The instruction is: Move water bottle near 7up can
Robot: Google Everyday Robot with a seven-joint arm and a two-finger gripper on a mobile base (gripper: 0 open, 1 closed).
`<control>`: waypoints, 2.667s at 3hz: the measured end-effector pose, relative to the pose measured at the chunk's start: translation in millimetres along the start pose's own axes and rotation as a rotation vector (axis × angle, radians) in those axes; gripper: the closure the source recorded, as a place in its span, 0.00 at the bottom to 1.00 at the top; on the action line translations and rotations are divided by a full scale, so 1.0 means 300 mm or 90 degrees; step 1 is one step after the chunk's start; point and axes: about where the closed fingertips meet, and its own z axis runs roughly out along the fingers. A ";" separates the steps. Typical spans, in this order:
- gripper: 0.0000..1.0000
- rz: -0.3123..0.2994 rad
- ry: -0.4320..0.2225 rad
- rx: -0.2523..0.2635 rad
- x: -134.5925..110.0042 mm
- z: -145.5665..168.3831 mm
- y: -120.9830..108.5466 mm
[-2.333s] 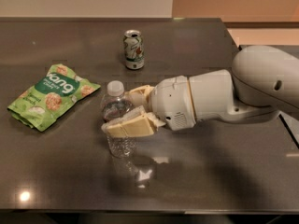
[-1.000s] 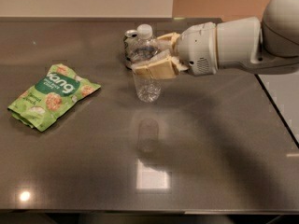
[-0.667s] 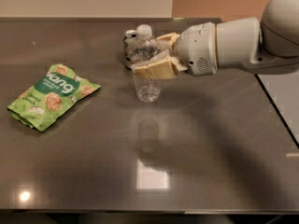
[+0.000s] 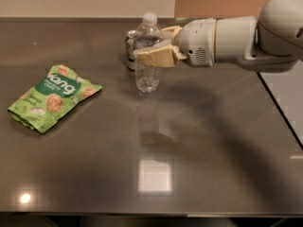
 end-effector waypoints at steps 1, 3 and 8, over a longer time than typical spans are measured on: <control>1.00 0.029 -0.026 0.026 0.007 0.024 -0.103; 1.00 0.057 -0.026 0.074 0.079 0.039 -0.267; 0.88 0.075 0.011 0.096 0.212 0.087 -0.439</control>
Offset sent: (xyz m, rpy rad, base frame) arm 0.0914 -0.0248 -0.0206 0.0881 0.0540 -0.1471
